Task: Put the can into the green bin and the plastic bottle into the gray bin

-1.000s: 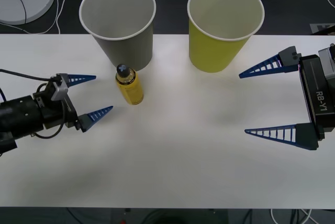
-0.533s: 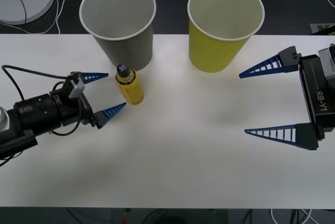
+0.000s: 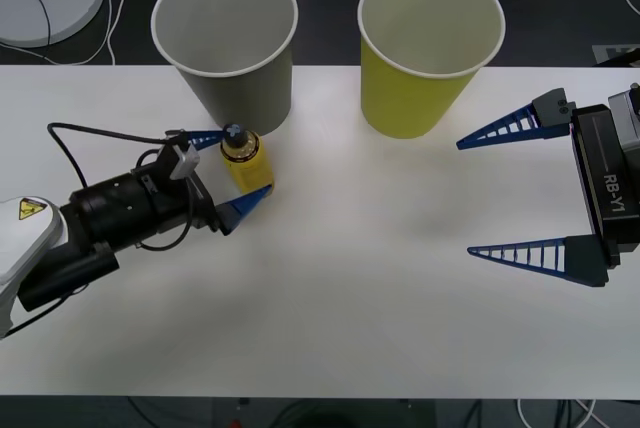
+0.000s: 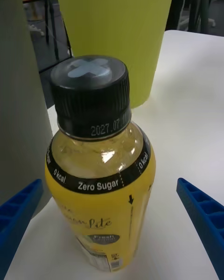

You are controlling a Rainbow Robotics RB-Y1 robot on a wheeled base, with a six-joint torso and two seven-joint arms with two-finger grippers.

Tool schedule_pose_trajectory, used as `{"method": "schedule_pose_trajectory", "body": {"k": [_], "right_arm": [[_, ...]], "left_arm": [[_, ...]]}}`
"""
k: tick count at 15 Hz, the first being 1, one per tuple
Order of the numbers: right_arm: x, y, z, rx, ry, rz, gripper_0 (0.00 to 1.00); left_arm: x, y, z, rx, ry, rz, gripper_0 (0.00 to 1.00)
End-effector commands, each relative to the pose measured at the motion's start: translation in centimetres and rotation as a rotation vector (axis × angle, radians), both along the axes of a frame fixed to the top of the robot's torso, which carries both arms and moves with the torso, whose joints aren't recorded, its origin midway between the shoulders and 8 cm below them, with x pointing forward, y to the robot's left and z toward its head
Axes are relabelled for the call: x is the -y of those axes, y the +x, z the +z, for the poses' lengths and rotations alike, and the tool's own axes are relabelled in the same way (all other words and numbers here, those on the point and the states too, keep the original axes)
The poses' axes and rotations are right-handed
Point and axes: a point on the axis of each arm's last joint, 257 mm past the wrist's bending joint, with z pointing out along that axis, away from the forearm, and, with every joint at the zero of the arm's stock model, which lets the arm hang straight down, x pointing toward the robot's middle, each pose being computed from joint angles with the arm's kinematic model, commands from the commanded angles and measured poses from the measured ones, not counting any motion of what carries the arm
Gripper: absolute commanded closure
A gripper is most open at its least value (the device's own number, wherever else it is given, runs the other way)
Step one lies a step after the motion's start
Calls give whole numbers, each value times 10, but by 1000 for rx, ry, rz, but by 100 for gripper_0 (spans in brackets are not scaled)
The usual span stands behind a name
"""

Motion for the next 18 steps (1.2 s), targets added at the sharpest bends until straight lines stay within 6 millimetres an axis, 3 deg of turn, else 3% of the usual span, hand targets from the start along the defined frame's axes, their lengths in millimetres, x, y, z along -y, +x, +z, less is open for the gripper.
{"method": "schedule_pose_trajectory", "body": {"k": [1,17,18], "right_arm": [[0,0,0,0,0,0,0],[0,0,0,0,0,0,0],[0,0,0,0,0,0,0]], "left_arm": [[7,7,3,10,-6,16,0],[20,15,9,-25,-43,29,0],[20,15,9,-24,-41,29,17]]}}
